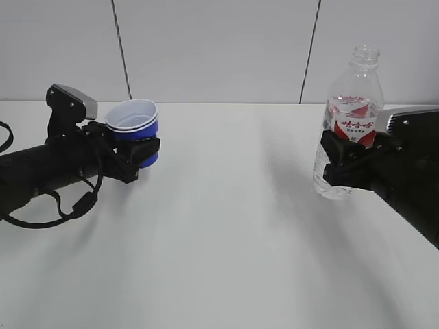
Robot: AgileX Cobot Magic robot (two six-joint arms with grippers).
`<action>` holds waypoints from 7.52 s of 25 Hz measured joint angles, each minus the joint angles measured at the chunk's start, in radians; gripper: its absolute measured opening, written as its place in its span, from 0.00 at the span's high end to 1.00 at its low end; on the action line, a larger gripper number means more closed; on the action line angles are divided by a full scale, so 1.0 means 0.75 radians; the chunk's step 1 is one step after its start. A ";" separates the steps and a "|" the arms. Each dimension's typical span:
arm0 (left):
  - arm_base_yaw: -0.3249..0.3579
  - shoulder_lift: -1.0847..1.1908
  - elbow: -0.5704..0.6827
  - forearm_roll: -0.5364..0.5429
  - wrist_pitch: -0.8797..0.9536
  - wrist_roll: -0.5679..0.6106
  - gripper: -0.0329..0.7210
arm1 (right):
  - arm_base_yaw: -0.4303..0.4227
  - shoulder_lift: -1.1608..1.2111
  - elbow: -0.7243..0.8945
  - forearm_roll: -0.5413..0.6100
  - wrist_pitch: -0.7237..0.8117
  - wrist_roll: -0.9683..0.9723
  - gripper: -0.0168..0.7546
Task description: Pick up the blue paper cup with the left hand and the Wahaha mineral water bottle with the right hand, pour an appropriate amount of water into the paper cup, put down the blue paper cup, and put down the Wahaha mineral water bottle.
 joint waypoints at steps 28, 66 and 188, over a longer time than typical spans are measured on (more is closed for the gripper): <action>0.000 0.223 0.085 -0.277 -0.183 0.171 0.40 | 0.000 0.000 0.000 0.002 0.000 0.006 0.39; 0.000 0.419 -0.006 -0.360 -0.323 0.219 0.40 | 0.000 0.075 0.000 -0.049 -0.003 0.006 0.39; 0.000 -2.643 -0.030 -0.370 2.967 0.249 0.31 | 0.000 0.076 0.000 -0.083 -0.003 0.124 0.39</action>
